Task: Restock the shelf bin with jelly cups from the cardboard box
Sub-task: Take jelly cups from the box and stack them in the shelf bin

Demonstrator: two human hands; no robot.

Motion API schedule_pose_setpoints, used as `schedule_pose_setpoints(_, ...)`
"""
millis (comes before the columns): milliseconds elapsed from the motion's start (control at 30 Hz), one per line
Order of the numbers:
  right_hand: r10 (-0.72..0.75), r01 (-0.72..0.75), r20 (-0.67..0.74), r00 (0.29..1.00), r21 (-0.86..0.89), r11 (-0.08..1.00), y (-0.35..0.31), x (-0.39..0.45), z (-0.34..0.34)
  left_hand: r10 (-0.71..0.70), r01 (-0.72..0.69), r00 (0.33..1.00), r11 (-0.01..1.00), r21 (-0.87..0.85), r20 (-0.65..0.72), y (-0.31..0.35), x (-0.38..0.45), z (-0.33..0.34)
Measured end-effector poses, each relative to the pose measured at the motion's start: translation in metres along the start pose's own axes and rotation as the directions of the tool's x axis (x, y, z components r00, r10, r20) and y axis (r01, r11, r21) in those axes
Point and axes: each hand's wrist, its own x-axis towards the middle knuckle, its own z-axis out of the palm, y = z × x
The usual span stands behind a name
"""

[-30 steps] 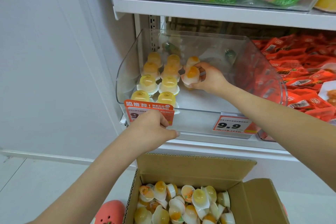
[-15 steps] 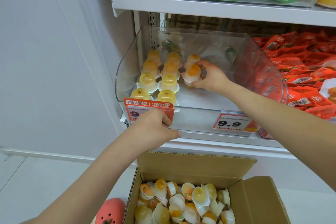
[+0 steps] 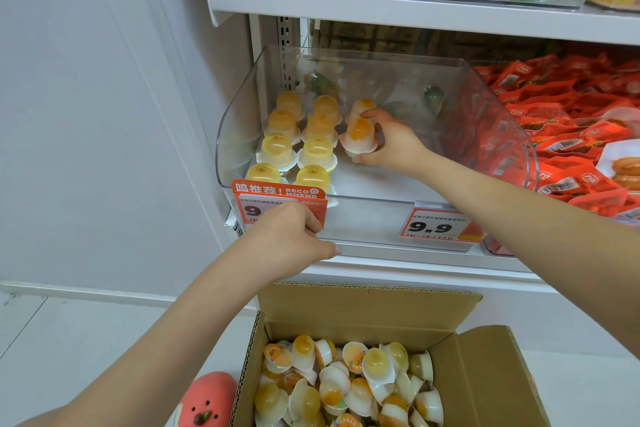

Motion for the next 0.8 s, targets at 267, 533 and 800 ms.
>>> schedule_pose_setpoints(267, -0.06, 0.061, -0.075, 0.995, 0.015, 0.998, -0.0056, -0.0015, 0.0022, 0.024, -0.025, 0.999, 0.999, -0.036, -0.024, -0.0006, -0.0039, 0.0036)
schedule_pose_setpoints(533, -0.031, 0.033, -0.057, 0.998, 0.033, 0.999, -0.0052, -0.0011, 0.002, 0.041, -0.042, 0.999, 0.998, -0.036, -0.03, -0.0029, 0.001, 0.0035)
schedule_pose_setpoints(800, -0.008, 0.01, -0.086, 0.996, 0.018, 1.0, -0.004, -0.0007, 0.0028, 0.038, -0.039, 0.999, 0.999, -0.029, -0.025, -0.0025, 0.0021, 0.0045)
